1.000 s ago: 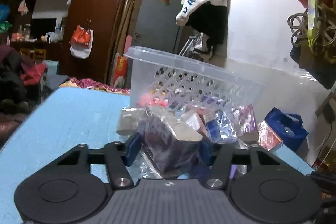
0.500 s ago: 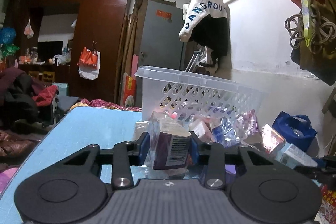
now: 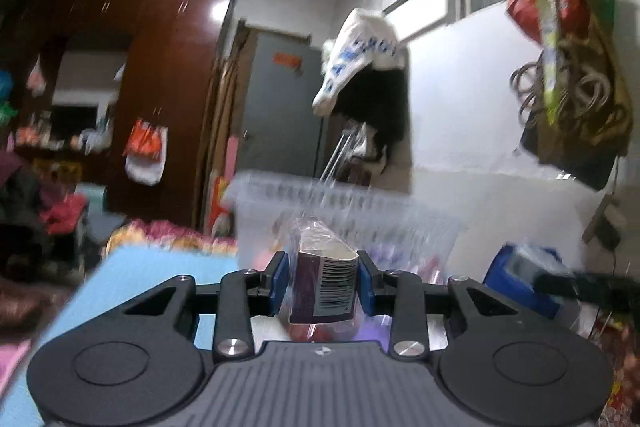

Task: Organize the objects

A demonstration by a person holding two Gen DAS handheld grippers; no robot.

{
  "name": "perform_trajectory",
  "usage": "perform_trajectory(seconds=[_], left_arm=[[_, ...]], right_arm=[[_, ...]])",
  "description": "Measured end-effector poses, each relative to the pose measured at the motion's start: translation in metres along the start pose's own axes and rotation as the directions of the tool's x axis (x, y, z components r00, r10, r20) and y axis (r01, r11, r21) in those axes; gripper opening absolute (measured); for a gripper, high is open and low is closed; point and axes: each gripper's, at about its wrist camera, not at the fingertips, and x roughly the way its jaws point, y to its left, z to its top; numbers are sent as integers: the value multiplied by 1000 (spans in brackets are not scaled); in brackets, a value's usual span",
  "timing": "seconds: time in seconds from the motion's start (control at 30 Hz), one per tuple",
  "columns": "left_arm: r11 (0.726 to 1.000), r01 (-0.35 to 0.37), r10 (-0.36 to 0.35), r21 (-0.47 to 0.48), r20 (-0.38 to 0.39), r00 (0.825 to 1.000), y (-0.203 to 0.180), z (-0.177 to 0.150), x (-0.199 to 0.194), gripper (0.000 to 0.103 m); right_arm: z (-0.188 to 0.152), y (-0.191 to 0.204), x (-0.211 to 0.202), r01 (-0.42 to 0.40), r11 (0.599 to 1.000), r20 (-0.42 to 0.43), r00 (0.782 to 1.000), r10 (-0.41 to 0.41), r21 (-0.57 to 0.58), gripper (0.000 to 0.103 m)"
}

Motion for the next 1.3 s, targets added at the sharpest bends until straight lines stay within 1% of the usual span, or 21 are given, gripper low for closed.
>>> perform_trajectory(seconds=[0.1,0.17,0.27,0.37,0.4,0.43,0.47,0.5,0.57,0.6,0.63,0.73,0.8,0.87,0.93,0.97,1.0,1.03,1.17,1.23,1.3], left_arm=[[999,30,-31,24,38,999,-9,43,21,39],[998,24,-26,52,40,999,-16,70,43,39],[998,27,-27,53,-14,1000,-21,96,83,39],[998,34,-29,56,-86,996,-19,96,123,42],[998,27,-22,56,-93,995,-16,91,131,49],[998,4,4,67,-120,993,-15,87,141,71],[997,-15,26,74,-145,989,-14,82,146,80],[997,-16,27,76,-143,989,-13,78,143,80],[997,23,-15,68,-114,993,-10,71,122,80],[997,38,-32,62,-101,994,-8,68,108,80],[997,45,-40,61,-83,996,-6,64,92,80],[998,20,-16,63,-62,998,-6,40,44,88],[998,4,1,70,-74,997,-6,21,24,88],[998,-22,27,51,-104,994,0,-6,7,88],[999,-46,43,-12,-150,988,12,-20,4,88],[998,-50,41,-45,-179,983,18,-28,3,88],[997,-52,39,-61,-198,979,23,-32,5,88],[996,-62,47,-67,-208,977,27,-35,7,88],[989,-132,113,-68,-234,966,33,-37,18,87],[990,-126,108,-57,-248,963,30,-37,24,87],[990,-137,121,-40,-270,955,25,-40,31,86]], right_arm=[[49,3,27,-25,999,37,999,27,-42,52],[78,9,59,-1,993,14,1000,2,-114,52],[103,15,108,34,982,-64,997,-46,-184,52],[102,19,147,54,973,-118,990,-82,-226,55],[98,22,158,67,964,-134,985,-104,-255,69],[93,24,164,87,956,-148,980,-132,-279,86],[89,25,164,106,951,-144,978,-153,-291,89],[85,23,159,107,952,-133,980,-150,-287,89],[78,17,137,72,969,-128,986,-105,-235,91],[74,12,125,61,976,-128,988,-88,-207,98],[69,9,112,54,981,-122,989,-78,-187,101],[36,6,74,107,969,-101,986,-132,-225,101],[10,0,55,128,974,-101,984,-149,-188,101],[-9,-9,43,94,991,-120,987,-105,-93,99],[-20,-15,40,65,997,-136,988,-68,-31,85],[-22,-17,43,65,998,-151,986,-67,-20,82],[-22,-17,47,67,998,-166,984,-70,-22,75],[-19,-18,52,65,998,-175,982,-68,-22,68],[-16,-19,70,31,999,-203,979,-32,-9,63],[-22,-18,73,28,1000,-222,975,-27,1,42],[-26,-20,68,23,999,-202,979,-18,22,41]])
